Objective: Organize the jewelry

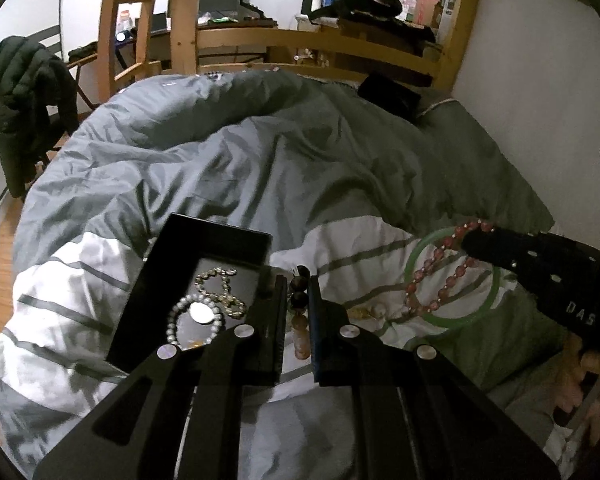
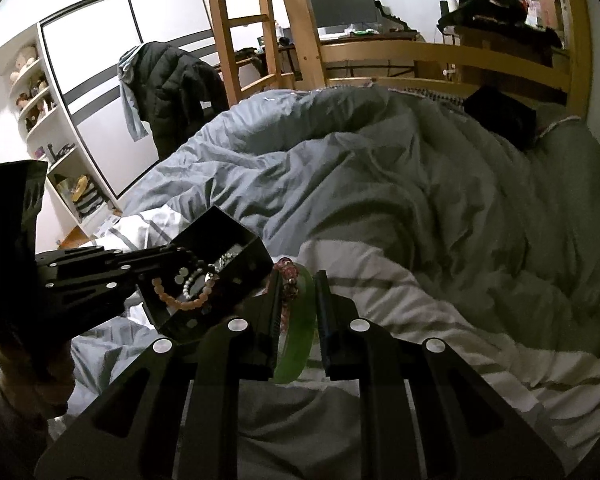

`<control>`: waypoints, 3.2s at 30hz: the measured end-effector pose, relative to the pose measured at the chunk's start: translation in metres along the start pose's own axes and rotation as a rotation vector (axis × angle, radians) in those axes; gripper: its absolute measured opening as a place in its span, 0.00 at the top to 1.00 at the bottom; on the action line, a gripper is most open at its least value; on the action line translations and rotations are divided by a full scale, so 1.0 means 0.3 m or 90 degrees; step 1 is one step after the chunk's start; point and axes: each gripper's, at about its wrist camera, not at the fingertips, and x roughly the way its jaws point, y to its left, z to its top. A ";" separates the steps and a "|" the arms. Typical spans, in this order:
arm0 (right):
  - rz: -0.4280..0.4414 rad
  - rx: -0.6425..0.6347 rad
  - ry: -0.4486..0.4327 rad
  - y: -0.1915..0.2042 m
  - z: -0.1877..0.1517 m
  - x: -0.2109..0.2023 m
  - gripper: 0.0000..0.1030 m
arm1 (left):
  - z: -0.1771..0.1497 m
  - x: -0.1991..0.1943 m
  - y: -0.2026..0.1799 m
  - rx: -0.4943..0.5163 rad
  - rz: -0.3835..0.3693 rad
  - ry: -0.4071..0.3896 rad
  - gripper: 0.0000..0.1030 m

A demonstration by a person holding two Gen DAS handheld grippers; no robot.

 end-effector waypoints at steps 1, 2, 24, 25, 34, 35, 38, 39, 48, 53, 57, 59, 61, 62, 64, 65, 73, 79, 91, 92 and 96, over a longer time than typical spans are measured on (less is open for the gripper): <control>0.000 -0.002 -0.002 0.006 0.008 -0.003 0.84 | 0.001 -0.006 0.005 0.000 0.001 0.000 0.90; -0.001 -0.002 -0.004 0.011 0.013 -0.007 0.84 | 0.002 -0.013 0.010 0.000 0.002 -0.002 0.90; 0.003 -0.018 -0.006 0.067 0.081 -0.004 0.87 | 0.013 -0.057 0.058 -0.015 -0.001 -0.014 0.90; 0.002 -0.014 0.013 0.053 0.065 0.019 0.87 | 0.013 -0.056 0.058 -0.014 0.000 -0.013 0.90; -0.038 -0.046 0.163 -0.009 -0.159 0.280 0.42 | 0.007 -0.041 0.058 -0.006 0.000 -0.008 0.90; -0.046 -0.063 0.187 -0.002 -0.194 0.320 0.42 | 0.007 -0.038 0.058 -0.005 0.000 -0.007 0.90; -0.085 -0.091 0.245 0.001 -0.276 0.433 0.44 | 0.009 -0.024 0.053 0.000 0.002 -0.003 0.90; -0.089 -0.099 0.257 0.000 -0.295 0.462 0.57 | 0.011 -0.020 0.051 0.000 0.003 -0.002 0.90; -0.012 -0.061 0.208 -0.014 -0.272 0.410 0.91 | 0.009 -0.006 0.047 0.001 0.005 0.002 0.90; 0.042 -0.005 0.157 -0.023 -0.200 0.302 0.91 | 0.007 -0.014 0.054 0.000 0.002 -0.005 0.90; 0.065 0.010 0.122 0.005 -0.141 0.236 0.91 | 0.006 -0.029 0.061 -0.002 0.004 -0.009 0.90; 0.070 0.007 0.107 0.020 -0.114 0.197 0.91 | 0.007 -0.042 0.063 -0.001 0.005 -0.012 0.90; 0.079 0.000 0.094 0.042 -0.084 0.166 0.91 | 0.010 -0.058 0.075 -0.003 0.010 -0.016 0.90; 0.081 -0.005 0.090 0.052 -0.066 0.165 0.91 | 0.011 -0.064 0.087 -0.005 0.012 -0.017 0.90; 0.085 -0.017 0.082 0.079 -0.038 0.158 0.91 | 0.015 -0.076 0.111 -0.012 0.017 -0.020 0.90; 0.087 -0.024 0.079 0.094 -0.020 0.159 0.91 | 0.017 -0.081 0.124 -0.017 0.019 -0.022 0.90; 0.115 -0.061 0.078 0.217 0.080 0.216 0.91 | 0.023 -0.107 0.270 -0.068 0.040 -0.027 0.90; 0.141 -0.089 0.099 0.310 0.105 0.320 0.91 | 0.018 -0.056 0.322 -0.081 0.053 0.001 0.90; 0.184 -0.117 0.156 0.400 0.070 0.536 0.91 | 0.007 0.109 0.387 -0.097 0.049 0.076 0.90; 0.189 -0.121 0.158 0.407 0.066 0.543 0.91 | 0.006 0.116 0.391 -0.098 0.048 0.079 0.90; 0.189 -0.144 0.168 0.435 0.045 0.572 0.90 | 0.011 0.130 0.405 -0.103 0.050 0.082 0.90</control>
